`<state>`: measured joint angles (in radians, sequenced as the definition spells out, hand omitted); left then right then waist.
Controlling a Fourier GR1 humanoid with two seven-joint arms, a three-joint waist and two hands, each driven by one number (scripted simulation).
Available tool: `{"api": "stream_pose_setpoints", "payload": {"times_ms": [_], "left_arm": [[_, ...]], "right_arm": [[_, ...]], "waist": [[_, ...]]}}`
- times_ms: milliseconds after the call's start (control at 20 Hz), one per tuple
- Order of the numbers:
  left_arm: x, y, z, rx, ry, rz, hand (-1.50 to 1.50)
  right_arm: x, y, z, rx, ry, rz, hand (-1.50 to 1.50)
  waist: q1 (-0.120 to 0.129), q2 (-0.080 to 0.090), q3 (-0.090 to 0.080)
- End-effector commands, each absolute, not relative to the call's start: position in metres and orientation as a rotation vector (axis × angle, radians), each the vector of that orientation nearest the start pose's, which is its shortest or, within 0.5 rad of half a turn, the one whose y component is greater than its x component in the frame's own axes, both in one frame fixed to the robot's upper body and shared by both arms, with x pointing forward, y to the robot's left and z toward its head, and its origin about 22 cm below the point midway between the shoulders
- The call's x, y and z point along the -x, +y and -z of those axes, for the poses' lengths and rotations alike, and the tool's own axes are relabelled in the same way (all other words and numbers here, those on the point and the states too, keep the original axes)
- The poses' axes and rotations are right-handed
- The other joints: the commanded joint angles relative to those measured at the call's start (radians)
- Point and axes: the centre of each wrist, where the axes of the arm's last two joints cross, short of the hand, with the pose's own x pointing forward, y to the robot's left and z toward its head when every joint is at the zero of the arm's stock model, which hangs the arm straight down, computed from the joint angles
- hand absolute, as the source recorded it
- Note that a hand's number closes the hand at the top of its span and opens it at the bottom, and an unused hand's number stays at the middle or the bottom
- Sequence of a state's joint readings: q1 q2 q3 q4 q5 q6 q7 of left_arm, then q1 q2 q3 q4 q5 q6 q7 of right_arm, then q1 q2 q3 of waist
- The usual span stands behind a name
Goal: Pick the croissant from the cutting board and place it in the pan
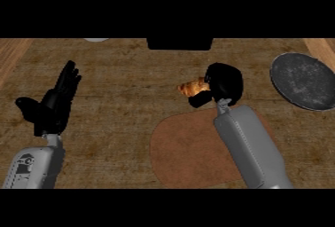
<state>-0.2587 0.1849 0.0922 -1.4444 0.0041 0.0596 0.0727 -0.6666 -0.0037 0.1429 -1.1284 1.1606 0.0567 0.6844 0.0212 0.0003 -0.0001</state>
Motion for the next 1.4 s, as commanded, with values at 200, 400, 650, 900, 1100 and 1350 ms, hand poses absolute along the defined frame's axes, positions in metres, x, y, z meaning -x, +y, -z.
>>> {"api": "stream_pose_setpoints", "payload": {"times_ms": [200, 400, 650, 900, 1100, 1350], "left_arm": [[-0.291, 0.277, -0.043, -0.185, -1.606, 0.069, 0.0], [-0.298, 0.282, -0.045, -0.195, -1.631, 0.04, 0.0], [-0.302, 0.272, -0.048, -0.216, -1.614, 0.046, 0.0], [-0.296, 0.273, -0.054, -0.183, -1.629, 0.055, 0.0], [-0.301, 0.268, -0.057, -0.19, -1.63, 0.061, 0.0], [-0.298, 0.264, -0.051, -0.17, -1.635, 0.072, 0.0]], "right_arm": [[-0.373, -0.111, -0.119, 1.31, -1.237, -0.596, 1.5], [-0.385, -0.157, -0.139, 1.262, -1.328, -0.413, 1.5], [-0.4, -0.209, -0.141, 1.208, -1.343, -0.201, 1.5], [-0.406, -0.3, -0.135, 1.297, -1.277, -0.191, 1.5], [-0.397, -0.366, -0.121, 1.368, -1.248, -0.193, 1.5], [-0.382, -0.423, -0.1, 1.507, -1.135, -0.255, 1.5]], "waist": [[-0.017, -0.002, 0.0], [-0.022, 0.001, 0.0], [-0.017, 0.004, 0.001], [-0.008, 0.005, 0.001], [-0.004, 0.008, 0.002], [0.016, 0.017, 0.003]]}}
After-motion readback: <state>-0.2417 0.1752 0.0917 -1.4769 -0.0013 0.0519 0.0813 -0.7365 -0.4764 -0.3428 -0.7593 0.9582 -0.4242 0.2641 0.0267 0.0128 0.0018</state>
